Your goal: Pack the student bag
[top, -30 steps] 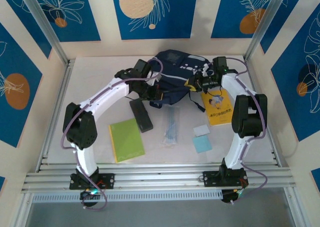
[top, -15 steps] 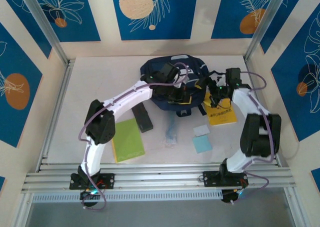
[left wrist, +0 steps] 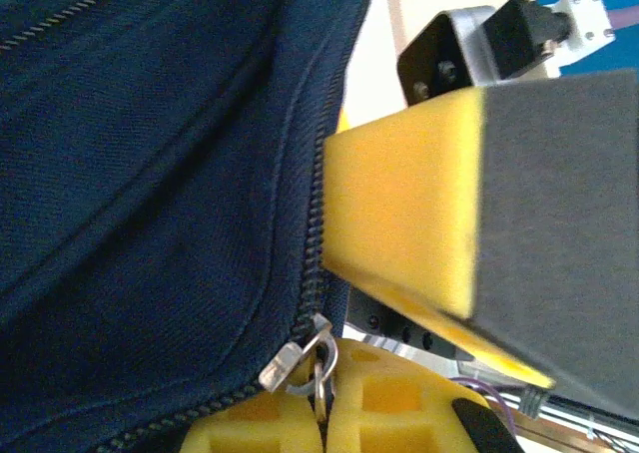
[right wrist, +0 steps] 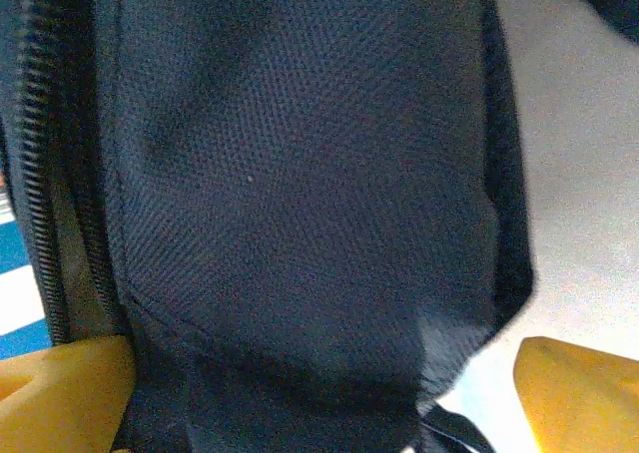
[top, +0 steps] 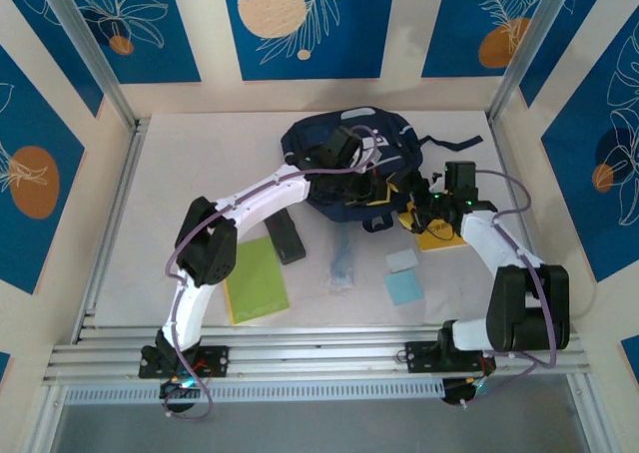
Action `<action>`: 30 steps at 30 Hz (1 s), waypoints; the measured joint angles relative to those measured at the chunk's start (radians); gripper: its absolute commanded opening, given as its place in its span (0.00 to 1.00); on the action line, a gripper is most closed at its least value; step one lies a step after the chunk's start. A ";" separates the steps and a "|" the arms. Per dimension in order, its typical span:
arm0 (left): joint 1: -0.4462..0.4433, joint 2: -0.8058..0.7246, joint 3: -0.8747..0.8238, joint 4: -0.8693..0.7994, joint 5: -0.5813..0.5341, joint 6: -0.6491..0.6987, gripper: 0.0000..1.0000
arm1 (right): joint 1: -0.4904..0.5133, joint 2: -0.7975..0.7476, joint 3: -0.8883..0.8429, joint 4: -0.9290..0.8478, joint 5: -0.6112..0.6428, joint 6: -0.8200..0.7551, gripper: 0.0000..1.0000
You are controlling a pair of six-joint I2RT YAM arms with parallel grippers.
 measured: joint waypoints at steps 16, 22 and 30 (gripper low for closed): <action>0.077 -0.170 -0.138 -0.348 -0.121 0.272 0.00 | 0.096 -0.040 -0.022 0.048 0.116 -0.047 0.00; 0.171 -0.256 -0.246 -0.434 -0.214 0.380 0.00 | 0.100 -0.043 -0.016 0.029 0.110 -0.092 0.00; 0.318 -0.245 -0.244 -0.436 -0.377 0.555 0.00 | 0.100 -0.038 0.019 0.009 0.040 -0.197 0.00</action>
